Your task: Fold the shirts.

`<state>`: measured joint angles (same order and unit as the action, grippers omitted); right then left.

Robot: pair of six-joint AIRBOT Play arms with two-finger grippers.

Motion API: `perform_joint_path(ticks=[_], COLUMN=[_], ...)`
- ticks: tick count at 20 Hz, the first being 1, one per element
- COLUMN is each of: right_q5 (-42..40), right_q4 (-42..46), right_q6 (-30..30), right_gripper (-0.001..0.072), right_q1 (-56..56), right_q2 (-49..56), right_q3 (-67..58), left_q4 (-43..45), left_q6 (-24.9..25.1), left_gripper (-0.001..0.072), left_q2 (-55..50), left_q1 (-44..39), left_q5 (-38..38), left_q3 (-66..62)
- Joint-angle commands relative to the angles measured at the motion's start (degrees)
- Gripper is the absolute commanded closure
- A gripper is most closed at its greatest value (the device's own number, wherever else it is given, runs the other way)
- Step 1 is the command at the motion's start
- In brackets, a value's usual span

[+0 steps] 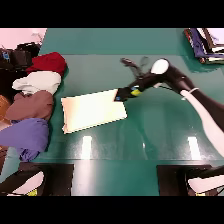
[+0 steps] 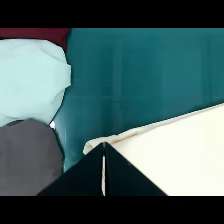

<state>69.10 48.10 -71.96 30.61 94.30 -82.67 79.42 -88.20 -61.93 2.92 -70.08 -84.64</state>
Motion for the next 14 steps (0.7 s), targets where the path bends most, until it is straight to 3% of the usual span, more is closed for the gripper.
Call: perform_joint_path(ticks=[1, 8, 9, 11, 12, 14], right_q5=[-3.85, 0.46, 0.46, 0.72, 1.09, 1.33], right_q4=[-5.4, -14.8, -16.37, -16.94, -16.85, -16.48], right_q6=[-1.16, -0.39, -0.33, -0.13, 0.11, 1.55], right_gripper=[0.0033, 0.0038, 0.0075, 0.0196, 0.0295, 0.0575], right_q1=[-10.99, -4.66, -2.75, 0.63, 2.05, 4.2], right_q2=[-0.02, 15.54, 17.33, 20.13, 21.16, 21.99], right_q3=[10.69, 0.0, -2.51, -7.28, -9.33, -12.31], left_q4=[-1.88, -3.45, -3.48, -4.09, -4.98, -6.95], left_q6=[0.17, 0.17, 0.15, 0.15, 0.17, 0.17], left_gripper=[0.0681, 0.0681, 0.0681, 0.0681, 0.0681, 0.0682], left_q2=[-0.09, -0.09, -0.09, -0.09, -0.09, -0.09], left_q1=[-0.09, -0.09, -0.09, -0.09, -0.09, -0.09], left_q5=[0.04, 1.68, 1.66, 1.53, 1.46, 1.49], left_q3=[0.09, 0.09, 0.07, 0.07, 0.07, 0.07])
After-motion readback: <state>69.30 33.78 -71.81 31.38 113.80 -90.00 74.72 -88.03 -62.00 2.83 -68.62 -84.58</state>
